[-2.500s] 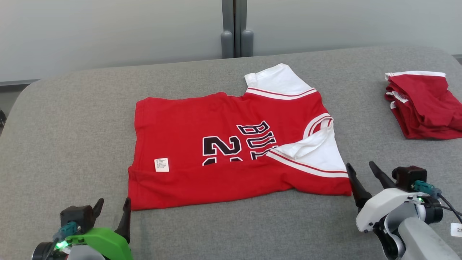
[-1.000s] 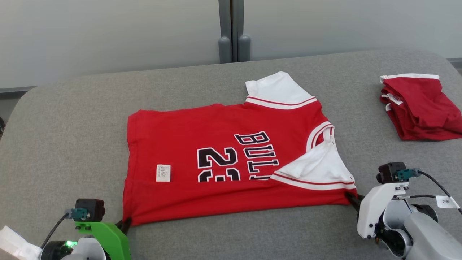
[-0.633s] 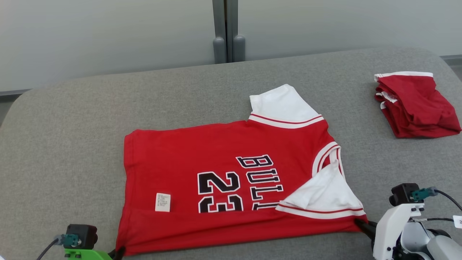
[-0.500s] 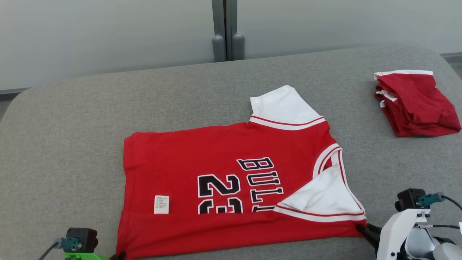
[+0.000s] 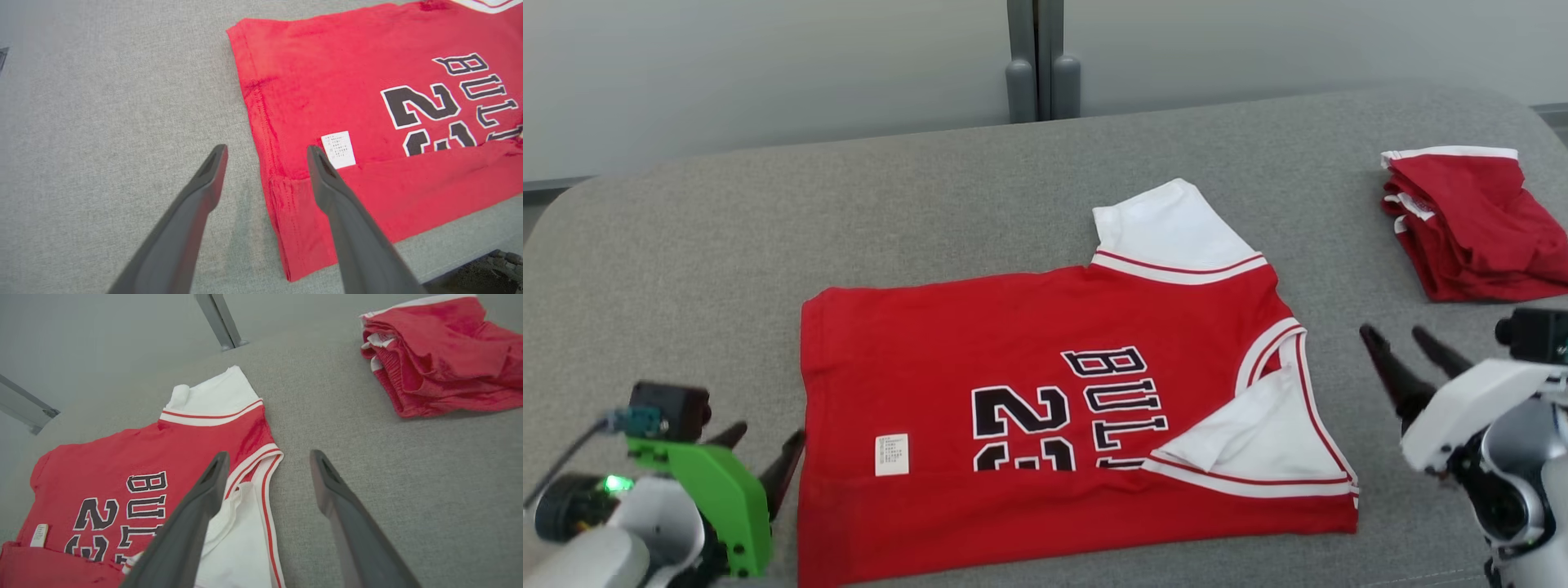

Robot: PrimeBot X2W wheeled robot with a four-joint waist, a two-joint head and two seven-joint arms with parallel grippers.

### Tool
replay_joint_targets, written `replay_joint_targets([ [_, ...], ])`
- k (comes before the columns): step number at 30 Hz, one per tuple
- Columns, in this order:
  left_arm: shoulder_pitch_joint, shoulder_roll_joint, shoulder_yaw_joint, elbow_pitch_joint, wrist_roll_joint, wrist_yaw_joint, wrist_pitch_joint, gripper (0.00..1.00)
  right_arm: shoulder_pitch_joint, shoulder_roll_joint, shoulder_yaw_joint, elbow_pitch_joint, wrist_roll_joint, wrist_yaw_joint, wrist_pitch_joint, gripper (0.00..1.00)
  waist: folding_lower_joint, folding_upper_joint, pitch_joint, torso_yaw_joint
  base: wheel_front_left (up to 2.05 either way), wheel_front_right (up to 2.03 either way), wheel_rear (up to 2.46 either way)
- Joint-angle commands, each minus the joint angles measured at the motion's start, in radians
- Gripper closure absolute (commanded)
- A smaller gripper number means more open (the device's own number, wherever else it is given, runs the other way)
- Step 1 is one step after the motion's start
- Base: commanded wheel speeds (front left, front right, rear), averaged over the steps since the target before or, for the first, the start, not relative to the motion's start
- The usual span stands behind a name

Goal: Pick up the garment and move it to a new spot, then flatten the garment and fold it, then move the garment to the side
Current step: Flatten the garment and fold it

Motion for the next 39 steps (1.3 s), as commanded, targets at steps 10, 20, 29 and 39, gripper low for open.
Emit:
replay_joint_targets([
  [10,-0.399,-0.095,0.004,0.193,-0.039,-0.179,0.209,0.0,-0.401,0.028,0.031,0.176,-0.11,0.0,-0.075,0.0,0.0,0.0,0.208,0.059,0.0,0.0,0.0],
  [20,-0.668,-0.245,-0.025,0.502,-0.053,-0.284,0.31,0.0,-0.805,-0.022,0.232,0.542,-0.153,0.0,-0.049,0.0,0.0,0.0,0.354,0.107,0.0,0.0,0.0],
  [29,-0.786,-0.315,-0.074,0.613,-0.063,-0.321,0.346,0.0,-1.033,-0.027,0.369,0.802,-0.086,-0.001,0.003,0.0,0.0,0.0,0.446,0.162,0.0,0.0,0.0],
  [39,-0.815,-0.335,-0.142,0.593,-0.117,-0.323,0.365,0.0,-1.074,-0.015,0.5,0.926,0.01,0.0,0.097,0.12,0.0,0.0,0.47,0.186,0.0,0.0,0.0],
])
